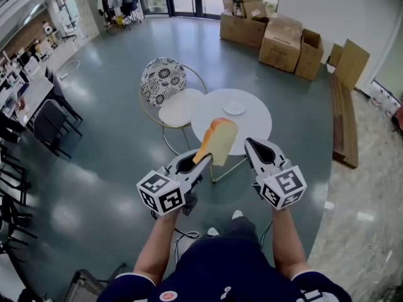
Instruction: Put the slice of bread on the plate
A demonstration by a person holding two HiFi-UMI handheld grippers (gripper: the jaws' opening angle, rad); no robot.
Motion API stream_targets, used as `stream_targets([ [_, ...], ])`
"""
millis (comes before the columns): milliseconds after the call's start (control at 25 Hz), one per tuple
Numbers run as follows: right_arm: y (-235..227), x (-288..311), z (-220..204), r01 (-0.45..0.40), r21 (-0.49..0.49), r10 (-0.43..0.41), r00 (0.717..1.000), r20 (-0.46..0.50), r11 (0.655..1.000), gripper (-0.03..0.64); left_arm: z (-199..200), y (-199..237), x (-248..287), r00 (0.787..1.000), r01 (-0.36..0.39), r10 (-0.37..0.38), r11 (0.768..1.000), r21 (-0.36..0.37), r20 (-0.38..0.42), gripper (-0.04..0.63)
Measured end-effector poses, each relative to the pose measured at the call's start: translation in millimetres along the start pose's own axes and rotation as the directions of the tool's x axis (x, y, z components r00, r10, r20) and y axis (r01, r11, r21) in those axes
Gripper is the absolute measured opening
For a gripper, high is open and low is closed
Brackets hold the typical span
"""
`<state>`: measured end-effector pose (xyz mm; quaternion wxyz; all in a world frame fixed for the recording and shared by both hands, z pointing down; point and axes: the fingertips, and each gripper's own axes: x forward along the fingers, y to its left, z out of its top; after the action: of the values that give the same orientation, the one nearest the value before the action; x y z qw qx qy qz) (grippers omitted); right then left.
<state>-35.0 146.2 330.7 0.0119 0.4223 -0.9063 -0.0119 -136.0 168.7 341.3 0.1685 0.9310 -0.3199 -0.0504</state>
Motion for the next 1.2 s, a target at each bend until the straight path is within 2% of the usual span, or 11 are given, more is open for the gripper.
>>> stream_targets([
  [560, -46.6, 22.9, -2.6, 0.012, -0.004, -0.012, 1.000, -0.001, 1.000, 0.006, 3.9, 26.6, 45.1, 1.000, 0.012, -0.012, 1.000, -0.009, -0.010, 0.095],
  [1200, -182.3, 104.2, -23.5, -0.035, 0.039, 0.034, 0.999, 0.015, 0.999, 0.006, 18.1, 108.0, 173.8, 0.999, -0.043, 0.043, 0.999, -0.013, -0.033, 0.095],
])
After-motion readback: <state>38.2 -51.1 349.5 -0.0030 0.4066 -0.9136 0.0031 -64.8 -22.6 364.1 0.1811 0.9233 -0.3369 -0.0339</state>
